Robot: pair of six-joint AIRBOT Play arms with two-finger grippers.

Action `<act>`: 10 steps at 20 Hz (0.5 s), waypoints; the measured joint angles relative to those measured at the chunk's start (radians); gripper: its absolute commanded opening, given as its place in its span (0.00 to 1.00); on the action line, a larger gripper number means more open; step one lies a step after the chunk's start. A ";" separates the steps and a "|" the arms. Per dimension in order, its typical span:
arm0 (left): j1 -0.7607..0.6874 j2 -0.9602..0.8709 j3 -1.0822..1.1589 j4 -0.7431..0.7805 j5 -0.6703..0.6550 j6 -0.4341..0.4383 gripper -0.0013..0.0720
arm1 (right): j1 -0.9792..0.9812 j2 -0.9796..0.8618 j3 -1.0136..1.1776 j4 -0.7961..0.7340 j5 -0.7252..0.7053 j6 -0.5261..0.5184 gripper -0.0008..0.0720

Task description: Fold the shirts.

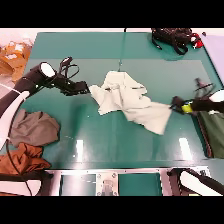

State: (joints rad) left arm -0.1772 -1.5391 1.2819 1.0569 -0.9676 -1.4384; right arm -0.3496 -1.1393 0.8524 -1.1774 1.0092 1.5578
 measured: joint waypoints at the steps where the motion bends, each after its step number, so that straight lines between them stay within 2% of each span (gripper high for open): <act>1: 0.000 -0.002 0.000 -0.001 0.009 0.001 0.98 | -0.045 -0.007 0.023 -0.011 0.001 -0.005 0.03; 6: -0.004 -0.050 0.000 -0.057 0.053 0.011 0.98 | -0.150 -0.089 0.074 -0.039 -0.015 -0.029 0.03; 10: -0.060 -0.131 0.000 -0.221 0.124 0.088 0.98 | -0.134 -0.144 0.084 -0.041 -0.021 -0.041 0.03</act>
State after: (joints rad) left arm -0.2367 -1.6699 1.2819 0.8356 -0.8440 -1.3502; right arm -0.4835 -1.2835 0.9363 -1.2186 0.9878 1.5169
